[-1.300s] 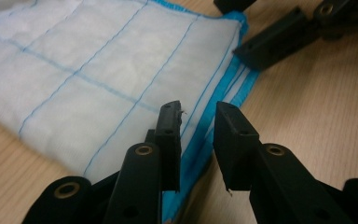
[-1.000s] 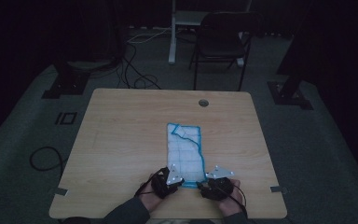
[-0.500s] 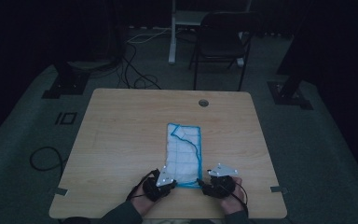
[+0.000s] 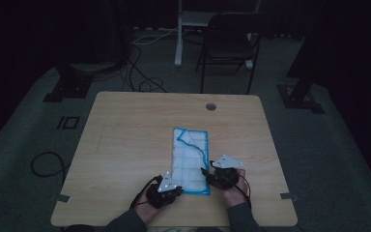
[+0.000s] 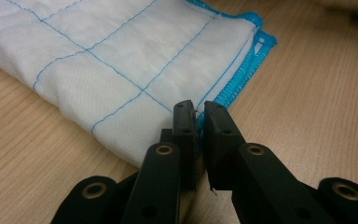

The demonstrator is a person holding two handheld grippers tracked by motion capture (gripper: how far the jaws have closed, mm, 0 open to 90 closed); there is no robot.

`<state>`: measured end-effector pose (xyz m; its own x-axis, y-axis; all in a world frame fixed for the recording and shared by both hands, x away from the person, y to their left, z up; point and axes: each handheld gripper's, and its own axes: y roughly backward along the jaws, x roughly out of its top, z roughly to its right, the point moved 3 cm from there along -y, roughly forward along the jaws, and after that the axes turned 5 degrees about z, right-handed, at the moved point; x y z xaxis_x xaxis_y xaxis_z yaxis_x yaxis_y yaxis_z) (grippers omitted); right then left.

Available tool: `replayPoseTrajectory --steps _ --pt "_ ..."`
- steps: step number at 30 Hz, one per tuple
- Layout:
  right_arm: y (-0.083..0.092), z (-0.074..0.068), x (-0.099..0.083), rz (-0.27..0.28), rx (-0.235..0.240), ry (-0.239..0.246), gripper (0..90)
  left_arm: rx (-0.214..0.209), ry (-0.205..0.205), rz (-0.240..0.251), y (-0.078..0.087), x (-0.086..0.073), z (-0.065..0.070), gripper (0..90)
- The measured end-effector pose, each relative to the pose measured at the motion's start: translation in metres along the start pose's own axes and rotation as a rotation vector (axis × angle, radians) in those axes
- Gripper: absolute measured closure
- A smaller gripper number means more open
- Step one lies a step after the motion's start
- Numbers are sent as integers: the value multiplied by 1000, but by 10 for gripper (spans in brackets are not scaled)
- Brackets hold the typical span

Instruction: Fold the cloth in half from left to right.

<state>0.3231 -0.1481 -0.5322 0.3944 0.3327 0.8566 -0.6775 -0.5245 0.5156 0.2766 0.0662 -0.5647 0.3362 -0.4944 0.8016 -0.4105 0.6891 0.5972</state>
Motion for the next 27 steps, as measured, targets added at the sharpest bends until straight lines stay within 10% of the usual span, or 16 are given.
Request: replayPoseTrajectory --steps 27 --pt "-72 16 54 36 38 71 555 46 38 54 15 13 -16 692"
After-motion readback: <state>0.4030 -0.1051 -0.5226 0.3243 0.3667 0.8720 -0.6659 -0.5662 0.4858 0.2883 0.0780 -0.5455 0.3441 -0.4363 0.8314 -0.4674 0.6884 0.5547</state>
